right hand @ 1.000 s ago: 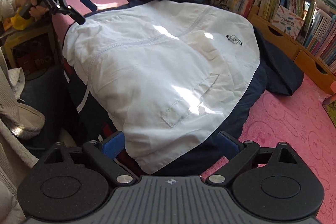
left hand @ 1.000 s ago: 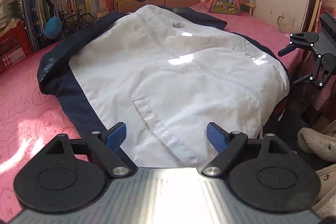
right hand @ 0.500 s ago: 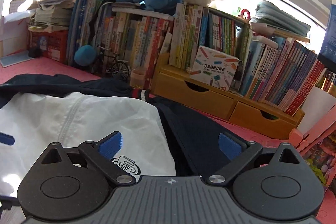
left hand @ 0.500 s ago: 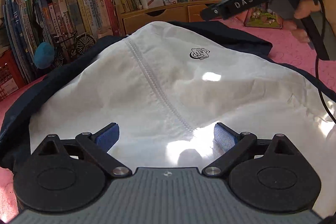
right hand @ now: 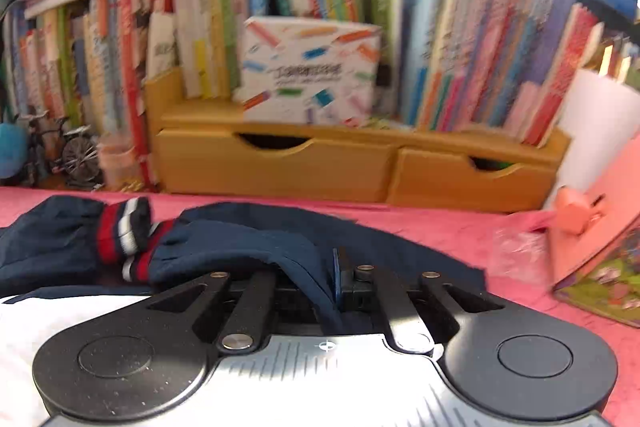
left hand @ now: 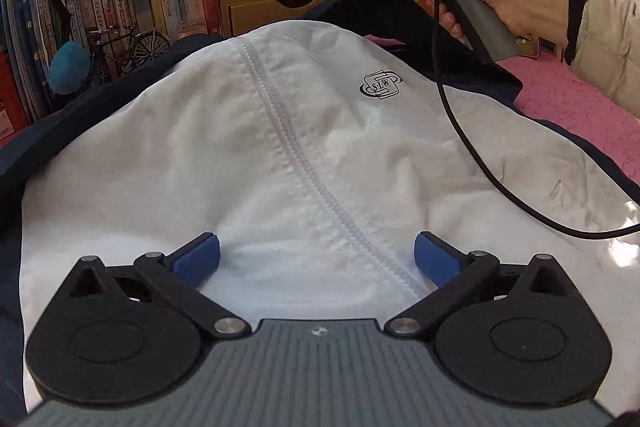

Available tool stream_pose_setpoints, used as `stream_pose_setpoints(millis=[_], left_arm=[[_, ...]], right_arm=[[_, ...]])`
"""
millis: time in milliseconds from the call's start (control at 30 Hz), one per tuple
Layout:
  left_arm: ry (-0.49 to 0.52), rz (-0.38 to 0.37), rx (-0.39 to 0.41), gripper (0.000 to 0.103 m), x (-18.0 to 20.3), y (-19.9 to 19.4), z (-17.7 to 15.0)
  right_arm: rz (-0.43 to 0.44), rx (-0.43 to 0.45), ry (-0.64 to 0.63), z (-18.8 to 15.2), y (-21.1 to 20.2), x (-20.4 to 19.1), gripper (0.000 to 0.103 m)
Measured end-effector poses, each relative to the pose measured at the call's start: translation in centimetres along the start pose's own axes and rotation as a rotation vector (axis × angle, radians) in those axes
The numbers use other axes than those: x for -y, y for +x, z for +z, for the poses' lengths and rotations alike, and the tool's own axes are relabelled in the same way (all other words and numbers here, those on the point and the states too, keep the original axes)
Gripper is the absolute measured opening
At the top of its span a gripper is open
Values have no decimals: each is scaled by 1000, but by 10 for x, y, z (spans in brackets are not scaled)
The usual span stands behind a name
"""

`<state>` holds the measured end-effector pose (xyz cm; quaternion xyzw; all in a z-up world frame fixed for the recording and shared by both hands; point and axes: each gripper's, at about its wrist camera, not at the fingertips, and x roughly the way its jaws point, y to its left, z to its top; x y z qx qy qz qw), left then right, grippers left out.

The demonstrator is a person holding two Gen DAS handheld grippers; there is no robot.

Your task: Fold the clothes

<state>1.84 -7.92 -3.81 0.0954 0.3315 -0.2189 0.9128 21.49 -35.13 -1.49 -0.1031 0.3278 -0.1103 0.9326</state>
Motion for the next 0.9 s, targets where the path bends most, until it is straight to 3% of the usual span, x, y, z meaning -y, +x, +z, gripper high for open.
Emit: stream_pose_setpoints(millis=[233,300,333,367,400,467,533,633,667,833,900], left_arm=[[-1,2,0,103,0,1,1],[-1,2,0,103,0,2,2],[-1,3,0,103,0,2,2],[-1,4,0,103,0,2,2],[-1,4,0,103,0,2,2],[-1,4,-1,103,0,2,2],[0,5,-1,103,0,2,3],[0,5,-1,103,1,1,2],[0,5,-1,103,1,1,2],[-3,7,-1,103,2,2,3],[-4,8,0,103,2,1,3]], right_arm=[[-271,34,123,-36,-27,111,9],[-348,43,159,-46,-35,143,14],[-334,-20,140,-58,-32,150,18],[-303,-89,121,-68,-28,151,34],[-272,-158,102,-78,-25,152,59],[-172,-183,94,-89,-34,140,80],[-86,-146,96,-88,-52,122,85],[29,-53,97,-68,-81,89,102],[71,-14,95,-57,-90,77,103],[459,155,4,-12,-98,0,103],[552,149,-42,10,-91,-43,103]])
